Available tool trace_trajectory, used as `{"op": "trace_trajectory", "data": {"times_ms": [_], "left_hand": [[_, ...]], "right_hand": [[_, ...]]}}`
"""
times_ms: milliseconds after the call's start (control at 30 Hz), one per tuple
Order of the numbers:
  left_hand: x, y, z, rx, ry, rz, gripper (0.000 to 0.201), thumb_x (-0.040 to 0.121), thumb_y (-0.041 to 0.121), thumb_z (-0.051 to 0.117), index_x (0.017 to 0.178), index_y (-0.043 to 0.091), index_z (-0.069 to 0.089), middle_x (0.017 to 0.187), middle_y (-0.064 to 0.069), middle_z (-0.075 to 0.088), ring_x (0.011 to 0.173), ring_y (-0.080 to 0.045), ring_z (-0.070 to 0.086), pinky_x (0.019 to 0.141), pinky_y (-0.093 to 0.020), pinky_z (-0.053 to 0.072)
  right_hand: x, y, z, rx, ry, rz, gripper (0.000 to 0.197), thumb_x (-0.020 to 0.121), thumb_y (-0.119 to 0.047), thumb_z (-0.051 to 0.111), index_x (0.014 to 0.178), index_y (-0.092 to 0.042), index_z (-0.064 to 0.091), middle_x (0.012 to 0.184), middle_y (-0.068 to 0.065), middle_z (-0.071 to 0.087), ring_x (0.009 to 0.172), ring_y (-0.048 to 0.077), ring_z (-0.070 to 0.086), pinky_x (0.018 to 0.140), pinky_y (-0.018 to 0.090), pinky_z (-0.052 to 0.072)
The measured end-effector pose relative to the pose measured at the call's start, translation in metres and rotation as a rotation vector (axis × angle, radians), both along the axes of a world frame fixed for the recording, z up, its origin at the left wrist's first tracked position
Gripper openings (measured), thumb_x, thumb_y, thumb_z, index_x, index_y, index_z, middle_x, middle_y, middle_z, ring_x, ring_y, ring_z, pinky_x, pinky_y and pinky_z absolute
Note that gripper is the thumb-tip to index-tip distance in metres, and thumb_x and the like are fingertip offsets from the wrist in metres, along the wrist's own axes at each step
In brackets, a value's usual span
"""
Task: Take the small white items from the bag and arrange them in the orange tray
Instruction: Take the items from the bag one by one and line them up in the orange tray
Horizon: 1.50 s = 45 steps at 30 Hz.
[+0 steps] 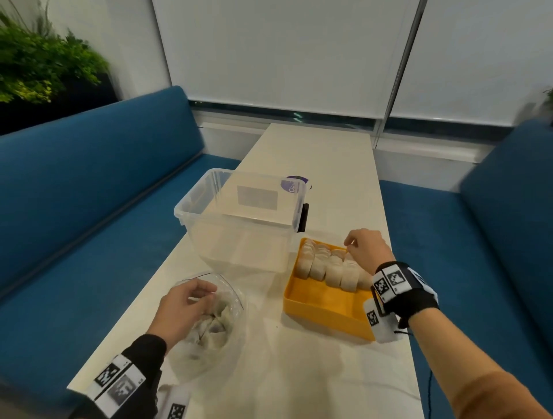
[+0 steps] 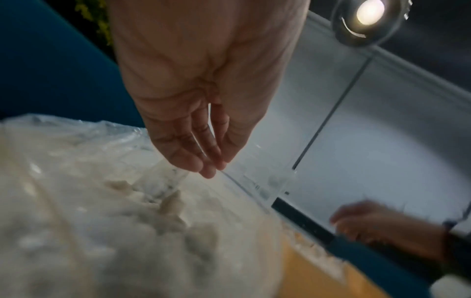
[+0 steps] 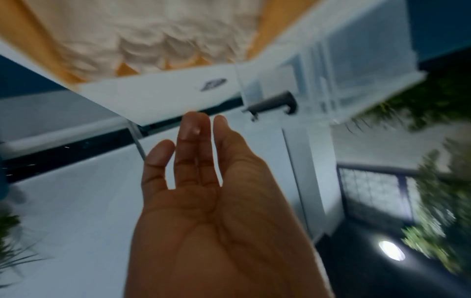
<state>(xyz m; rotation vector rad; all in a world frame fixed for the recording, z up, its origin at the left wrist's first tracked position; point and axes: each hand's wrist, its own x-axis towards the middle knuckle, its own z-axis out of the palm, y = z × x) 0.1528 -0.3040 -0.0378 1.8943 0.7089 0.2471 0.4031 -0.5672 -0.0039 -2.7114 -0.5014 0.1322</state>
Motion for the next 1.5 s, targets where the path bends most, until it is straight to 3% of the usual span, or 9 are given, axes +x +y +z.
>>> {"op": "trace_trajectory", "data": {"times_ms": [267,400,600,700,867,1000,1133,1300,1500], "left_hand": [[-0.007,0.027,-0.029,0.740,0.297,-0.044,0.015,0.087,0.015,0.064,0.088,0.026,0.073,0.133,-0.004,0.047,0.119,-0.026,0.042,0.098,-0.038,0.036],[-0.018,0.027,-0.034,0.642,0.424,0.042,0.014,0.088,0.035,0.064,0.101,0.035,0.068,0.152,-0.005,0.017,0.133,-0.032,0.022,0.105,-0.044,0.027],[-0.041,0.026,-0.038,0.110,0.523,0.008,0.068,0.084,0.048,0.068,0.142,0.037,0.033,0.136,-0.009,0.014,0.114,-0.038,0.046,0.101,-0.043,0.044],[-0.050,0.026,-0.037,-0.037,0.447,-0.027,0.084,0.080,0.036,0.076,0.147,0.033,0.025,0.119,-0.007,0.020,0.096,-0.030,0.049,0.097,-0.039,0.048],[-0.061,0.033,-0.046,-0.199,0.179,-0.004,0.101,0.073,-0.004,0.070,0.147,0.044,0.022,0.135,-0.009,0.034,0.111,-0.026,0.049,0.096,-0.043,0.052],[-0.069,0.037,-0.055,-0.073,0.260,-0.056,0.095,0.076,0.005,0.073,0.149,0.036,0.021,0.126,-0.006,0.024,0.108,-0.026,0.045,0.101,-0.038,0.046],[-0.072,0.035,-0.055,0.518,0.253,-0.064,0.064,0.074,0.044,0.076,0.130,0.033,0.046,0.140,-0.008,0.012,0.124,-0.033,0.030,0.104,-0.045,0.034],[-0.059,0.034,-0.048,0.690,-0.074,-0.204,0.025,0.089,0.019,0.061,0.114,0.017,0.060,0.119,-0.005,0.046,0.103,-0.024,0.053,0.088,-0.038,0.047],[-0.042,0.034,-0.050,0.635,0.380,-0.311,0.065,0.090,0.051,0.054,0.141,0.016,0.032,0.135,-0.011,0.041,0.121,-0.030,0.044,0.097,-0.037,0.042]], "right_hand": [[-0.119,0.036,0.012,0.266,0.118,0.327,0.015,0.091,-0.020,0.059,0.101,-0.019,0.070,0.098,-0.005,0.067,0.082,0.009,0.059,0.067,0.012,0.041],[-0.156,0.069,-0.022,0.288,0.212,0.391,0.020,0.093,-0.033,0.055,0.110,-0.030,0.065,0.110,-0.002,0.053,0.096,0.012,0.056,0.076,0.011,0.040],[-0.202,0.114,-0.060,0.324,0.366,0.303,0.043,0.089,-0.052,0.053,0.130,-0.041,0.048,0.124,0.005,0.038,0.116,0.020,0.048,0.097,0.025,0.041],[-0.216,0.129,-0.069,0.353,0.407,0.257,0.063,0.087,-0.044,0.060,0.141,-0.038,0.029,0.119,0.010,0.045,0.111,0.024,0.048,0.086,0.026,0.039],[-0.228,0.142,-0.077,0.477,0.384,0.181,0.079,0.079,-0.015,0.063,0.142,-0.034,0.020,0.092,-0.009,0.053,0.091,0.026,0.059,0.081,0.046,0.054],[-0.235,0.147,-0.074,0.446,0.295,0.157,0.089,0.084,-0.011,0.056,0.148,-0.040,0.001,0.094,0.007,0.049,0.081,0.025,0.051,0.073,0.029,0.039],[-0.230,0.155,-0.084,0.232,0.281,0.244,0.061,0.093,-0.013,0.046,0.144,-0.040,0.027,0.113,0.012,0.048,0.092,0.024,0.051,0.081,0.021,0.036],[-0.226,0.160,-0.090,0.187,0.314,0.214,0.057,0.094,-0.020,0.050,0.145,-0.032,0.029,0.121,0.016,0.049,0.116,0.029,0.047,0.095,0.027,0.035],[-0.241,0.168,-0.090,0.184,0.326,0.194,0.062,0.092,-0.015,0.050,0.146,-0.033,0.025,0.127,0.013,0.049,0.113,0.029,0.048,0.096,0.029,0.037]]}}
